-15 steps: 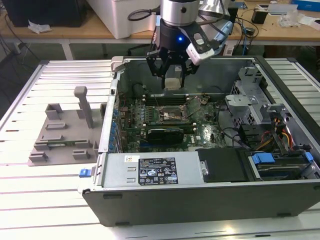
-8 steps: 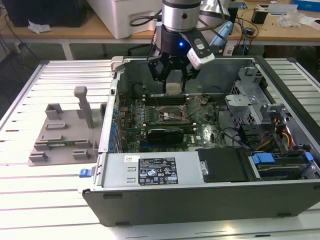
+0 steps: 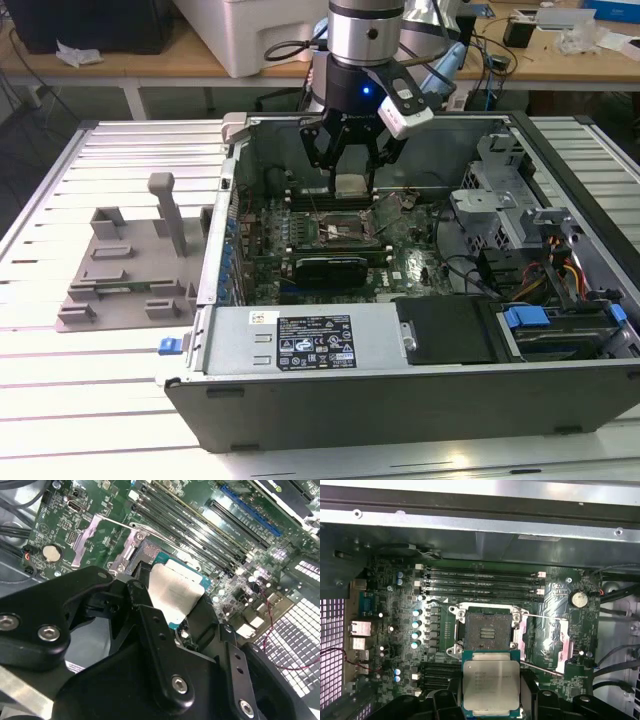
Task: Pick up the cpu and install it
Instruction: 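Pick up the cpu and move it towards the insertion slot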
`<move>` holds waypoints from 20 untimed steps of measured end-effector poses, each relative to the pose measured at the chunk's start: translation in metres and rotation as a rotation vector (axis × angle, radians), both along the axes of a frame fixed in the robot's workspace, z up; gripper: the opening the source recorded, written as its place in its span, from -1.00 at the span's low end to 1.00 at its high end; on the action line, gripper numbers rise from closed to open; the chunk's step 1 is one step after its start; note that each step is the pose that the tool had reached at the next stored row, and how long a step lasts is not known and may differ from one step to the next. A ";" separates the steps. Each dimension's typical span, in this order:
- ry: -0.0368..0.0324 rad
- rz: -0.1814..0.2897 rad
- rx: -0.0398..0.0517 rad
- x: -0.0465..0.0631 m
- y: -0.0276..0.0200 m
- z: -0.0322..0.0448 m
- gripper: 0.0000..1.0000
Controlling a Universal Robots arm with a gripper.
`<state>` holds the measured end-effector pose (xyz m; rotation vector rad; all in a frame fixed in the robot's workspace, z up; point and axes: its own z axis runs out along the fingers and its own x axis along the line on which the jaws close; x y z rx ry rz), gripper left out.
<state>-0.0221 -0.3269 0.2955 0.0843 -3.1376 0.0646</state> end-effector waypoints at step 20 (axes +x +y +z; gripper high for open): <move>0.0000 -0.124 -0.0008 0.000 0.0000 -0.0004 0.08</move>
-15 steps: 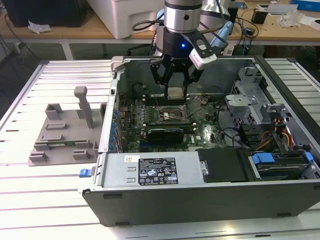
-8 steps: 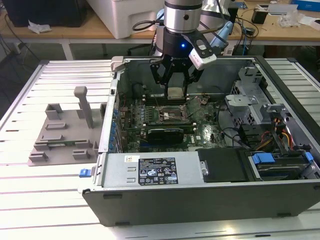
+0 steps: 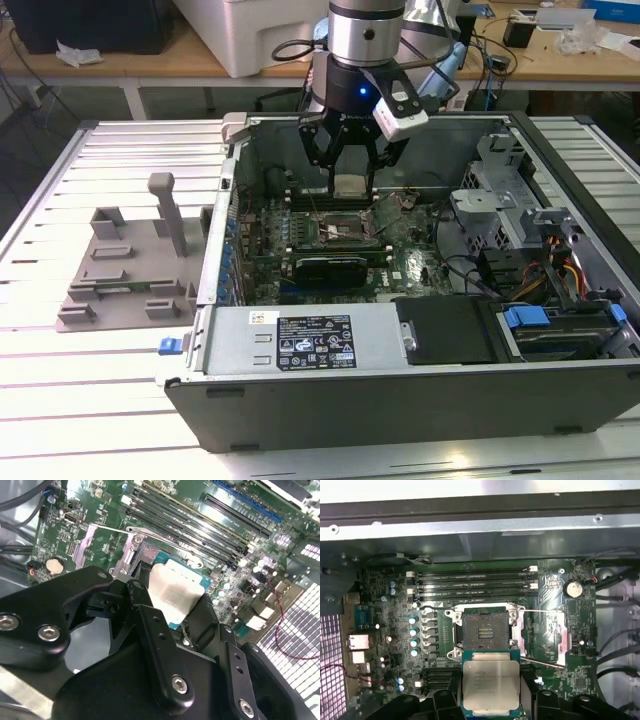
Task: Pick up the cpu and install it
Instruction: 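Pick up the cpu and move it towards the insertion slot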
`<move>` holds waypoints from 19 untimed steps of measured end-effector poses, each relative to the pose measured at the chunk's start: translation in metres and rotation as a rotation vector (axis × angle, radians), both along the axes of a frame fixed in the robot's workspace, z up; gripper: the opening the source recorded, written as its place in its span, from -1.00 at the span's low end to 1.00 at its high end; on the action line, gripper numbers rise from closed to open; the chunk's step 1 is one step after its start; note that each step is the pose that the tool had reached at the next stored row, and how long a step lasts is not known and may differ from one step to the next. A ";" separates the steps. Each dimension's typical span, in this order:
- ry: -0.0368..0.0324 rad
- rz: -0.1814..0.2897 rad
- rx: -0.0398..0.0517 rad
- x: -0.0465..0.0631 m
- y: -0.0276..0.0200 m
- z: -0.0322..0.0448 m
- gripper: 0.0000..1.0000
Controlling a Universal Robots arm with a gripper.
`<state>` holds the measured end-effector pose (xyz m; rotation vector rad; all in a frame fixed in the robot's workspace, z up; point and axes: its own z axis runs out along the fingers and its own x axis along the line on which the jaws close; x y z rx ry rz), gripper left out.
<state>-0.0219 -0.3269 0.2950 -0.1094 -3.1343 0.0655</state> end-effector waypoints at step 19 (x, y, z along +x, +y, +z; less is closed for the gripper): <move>0.0000 -0.248 -0.0001 0.000 0.0000 -0.0001 0.08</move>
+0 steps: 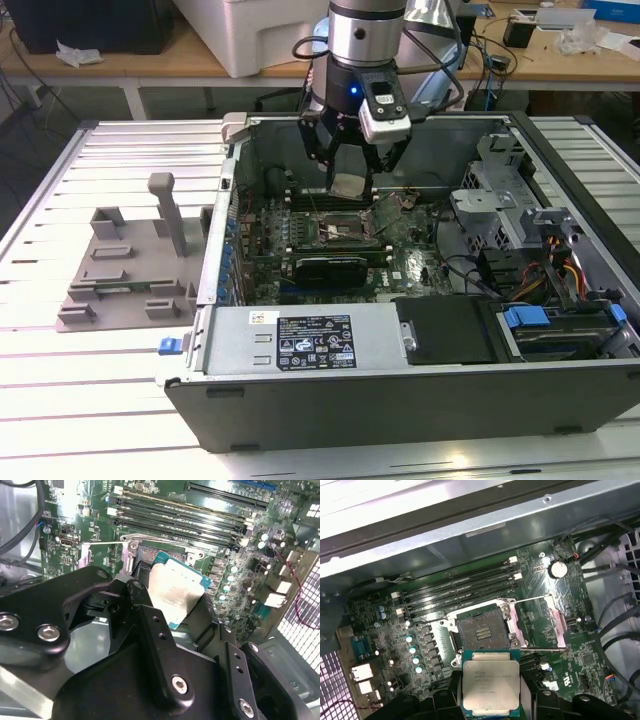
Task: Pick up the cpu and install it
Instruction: 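Pick up the cpu and move it towards the insertion slot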
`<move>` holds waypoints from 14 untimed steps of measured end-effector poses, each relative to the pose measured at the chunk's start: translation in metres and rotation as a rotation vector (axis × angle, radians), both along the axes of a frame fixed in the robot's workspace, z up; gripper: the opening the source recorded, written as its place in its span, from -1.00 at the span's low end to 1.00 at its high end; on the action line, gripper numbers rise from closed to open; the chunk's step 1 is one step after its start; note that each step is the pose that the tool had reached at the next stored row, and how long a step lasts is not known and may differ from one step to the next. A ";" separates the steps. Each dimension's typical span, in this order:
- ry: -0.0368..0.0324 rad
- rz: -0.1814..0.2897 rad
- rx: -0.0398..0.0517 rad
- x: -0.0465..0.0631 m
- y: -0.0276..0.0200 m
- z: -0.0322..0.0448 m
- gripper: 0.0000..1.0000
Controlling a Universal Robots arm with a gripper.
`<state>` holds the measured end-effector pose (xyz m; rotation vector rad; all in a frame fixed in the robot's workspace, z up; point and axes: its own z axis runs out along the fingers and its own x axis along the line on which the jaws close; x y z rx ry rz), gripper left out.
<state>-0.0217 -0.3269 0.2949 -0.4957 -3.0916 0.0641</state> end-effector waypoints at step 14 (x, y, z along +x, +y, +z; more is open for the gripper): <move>0.0000 -0.196 0.0000 0.000 0.0000 0.0000 0.08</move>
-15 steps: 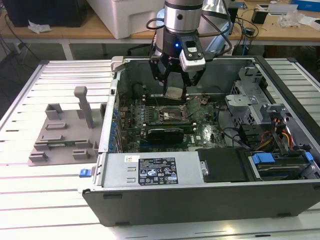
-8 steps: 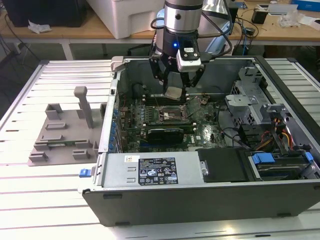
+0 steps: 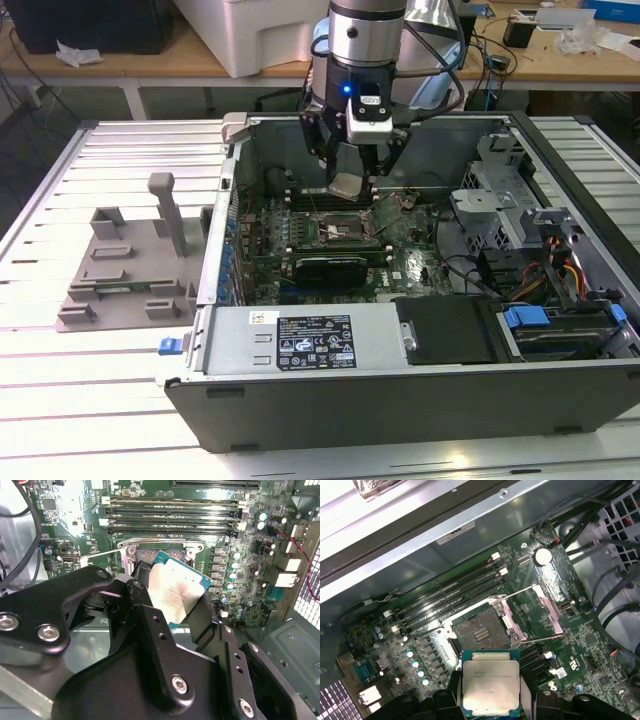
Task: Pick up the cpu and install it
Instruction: 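Pick up the cpu and move it towards the insertion slot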
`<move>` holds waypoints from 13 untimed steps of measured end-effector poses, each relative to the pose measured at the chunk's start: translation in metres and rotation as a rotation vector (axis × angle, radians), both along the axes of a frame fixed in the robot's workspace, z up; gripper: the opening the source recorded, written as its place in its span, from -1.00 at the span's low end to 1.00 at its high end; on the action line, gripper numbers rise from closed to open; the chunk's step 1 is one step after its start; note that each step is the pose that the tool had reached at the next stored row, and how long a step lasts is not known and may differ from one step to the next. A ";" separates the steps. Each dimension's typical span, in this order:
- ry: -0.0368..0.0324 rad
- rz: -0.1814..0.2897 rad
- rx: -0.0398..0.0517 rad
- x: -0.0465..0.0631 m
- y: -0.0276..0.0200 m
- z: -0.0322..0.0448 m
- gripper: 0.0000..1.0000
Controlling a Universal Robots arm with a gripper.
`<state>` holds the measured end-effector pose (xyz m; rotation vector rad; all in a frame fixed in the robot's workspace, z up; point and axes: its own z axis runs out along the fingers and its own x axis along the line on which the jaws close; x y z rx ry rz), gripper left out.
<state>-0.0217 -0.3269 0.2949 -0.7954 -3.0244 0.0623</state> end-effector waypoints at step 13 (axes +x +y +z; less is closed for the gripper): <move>-0.0002 -0.168 -0.0065 0.000 0.0000 0.0000 0.08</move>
